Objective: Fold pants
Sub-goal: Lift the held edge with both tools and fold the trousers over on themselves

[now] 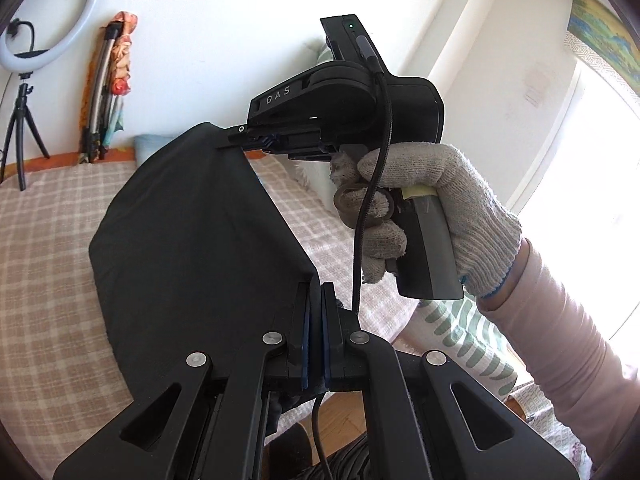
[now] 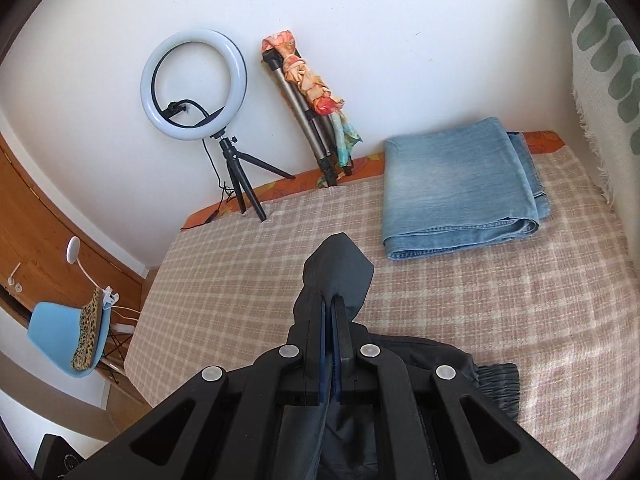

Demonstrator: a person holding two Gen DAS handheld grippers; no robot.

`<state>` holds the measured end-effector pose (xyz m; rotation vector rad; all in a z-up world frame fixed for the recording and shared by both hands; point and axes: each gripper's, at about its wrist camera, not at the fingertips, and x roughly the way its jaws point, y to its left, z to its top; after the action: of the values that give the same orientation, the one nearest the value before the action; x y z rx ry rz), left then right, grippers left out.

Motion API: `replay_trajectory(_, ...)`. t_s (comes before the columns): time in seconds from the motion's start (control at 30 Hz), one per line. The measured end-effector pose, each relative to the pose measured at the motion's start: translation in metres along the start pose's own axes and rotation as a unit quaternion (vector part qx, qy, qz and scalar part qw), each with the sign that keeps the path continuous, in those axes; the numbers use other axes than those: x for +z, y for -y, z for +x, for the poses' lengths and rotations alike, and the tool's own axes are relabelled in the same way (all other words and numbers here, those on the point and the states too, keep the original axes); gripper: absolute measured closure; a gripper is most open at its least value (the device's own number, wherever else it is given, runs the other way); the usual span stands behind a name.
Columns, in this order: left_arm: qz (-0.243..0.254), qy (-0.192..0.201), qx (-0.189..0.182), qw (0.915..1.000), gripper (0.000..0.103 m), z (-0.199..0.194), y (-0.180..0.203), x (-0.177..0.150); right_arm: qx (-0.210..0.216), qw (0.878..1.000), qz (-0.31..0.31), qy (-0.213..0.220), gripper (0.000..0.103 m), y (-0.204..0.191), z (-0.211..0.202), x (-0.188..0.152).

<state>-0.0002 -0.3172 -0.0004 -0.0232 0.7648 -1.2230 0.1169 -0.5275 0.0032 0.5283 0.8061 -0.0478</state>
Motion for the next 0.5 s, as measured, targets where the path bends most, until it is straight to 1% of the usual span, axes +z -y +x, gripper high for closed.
replay_trajectory(0.13,0.003,-0.022,-0.014,0.9996,0.100,0.037,0.014,0.001,-0.015,1.000,0.017,0.000,0.103,0.041,-0.005,-0.002)
replay_trajectory(0.3,0.001,-0.049,-0.029,0.9984,0.100,0.081,0.028,-0.004,-0.034,0.998,0.040,-0.015,0.103,0.090,0.005,-0.018)
replay_trajectory(0.5,0.001,-0.085,-0.031,0.9959,0.100,0.127,0.036,-0.014,-0.040,0.997,0.062,-0.028,0.103,0.130,0.021,-0.036)
